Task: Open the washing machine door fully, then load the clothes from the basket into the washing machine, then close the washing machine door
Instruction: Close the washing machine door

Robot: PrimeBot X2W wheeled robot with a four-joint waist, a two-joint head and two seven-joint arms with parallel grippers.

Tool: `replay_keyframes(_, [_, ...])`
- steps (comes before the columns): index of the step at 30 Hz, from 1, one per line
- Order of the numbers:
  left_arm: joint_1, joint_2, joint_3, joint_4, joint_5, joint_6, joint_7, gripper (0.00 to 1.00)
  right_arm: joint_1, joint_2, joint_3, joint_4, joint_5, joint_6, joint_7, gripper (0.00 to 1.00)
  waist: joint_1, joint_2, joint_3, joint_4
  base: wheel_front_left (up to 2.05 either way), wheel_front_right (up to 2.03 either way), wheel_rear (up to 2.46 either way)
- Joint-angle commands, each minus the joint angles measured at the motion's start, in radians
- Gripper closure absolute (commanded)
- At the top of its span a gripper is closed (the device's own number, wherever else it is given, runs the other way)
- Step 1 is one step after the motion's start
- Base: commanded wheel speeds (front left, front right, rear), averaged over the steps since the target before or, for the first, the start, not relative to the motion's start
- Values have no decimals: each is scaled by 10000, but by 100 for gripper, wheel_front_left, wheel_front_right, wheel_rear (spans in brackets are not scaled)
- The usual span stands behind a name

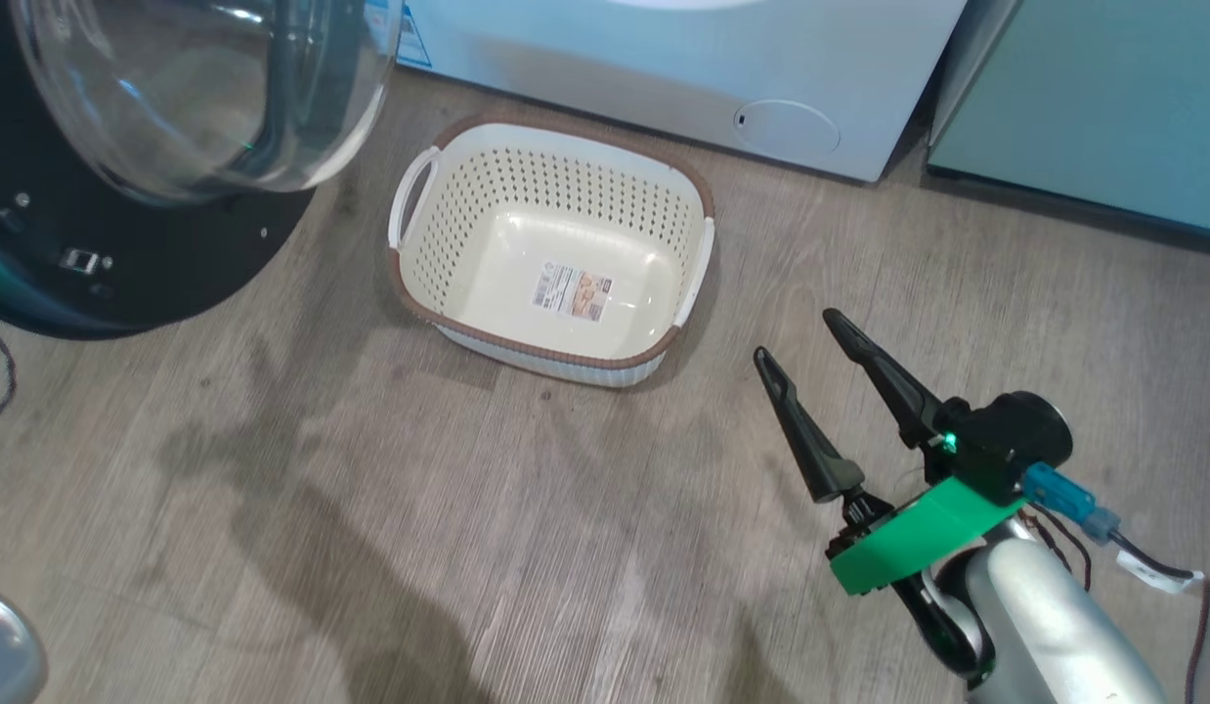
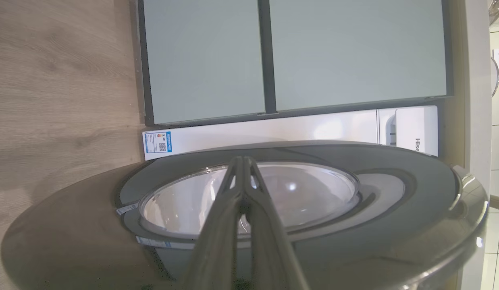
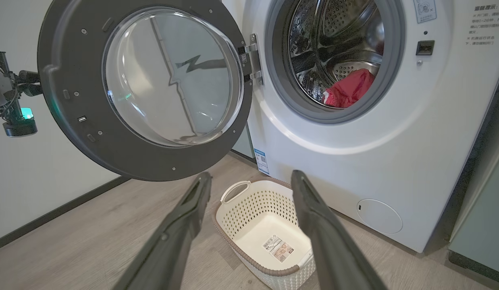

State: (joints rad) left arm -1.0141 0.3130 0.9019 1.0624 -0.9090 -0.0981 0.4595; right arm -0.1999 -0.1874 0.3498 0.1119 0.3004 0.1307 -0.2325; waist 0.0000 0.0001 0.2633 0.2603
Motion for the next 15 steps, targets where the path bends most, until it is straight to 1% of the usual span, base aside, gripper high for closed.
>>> replay_keyframes(1, [224,445,-94,-240,-77,-104,173,100,-20,141,205,-246,85,0,-134,0,0,-1,-92,-28,0,0,0])
replay_keyframes(8, [640,-98,-131,-416,-618,-292,997,100,30,362,191,-7,157,0,-224,0,0,-1,-529,-252,0,0,0])
replay_keyframes(15, [1288,-869,-370,-1310,-1160,-322,1835,100,150,533,117,130,176,0,-269,0,0,-1,-898,-580,0,0,0])
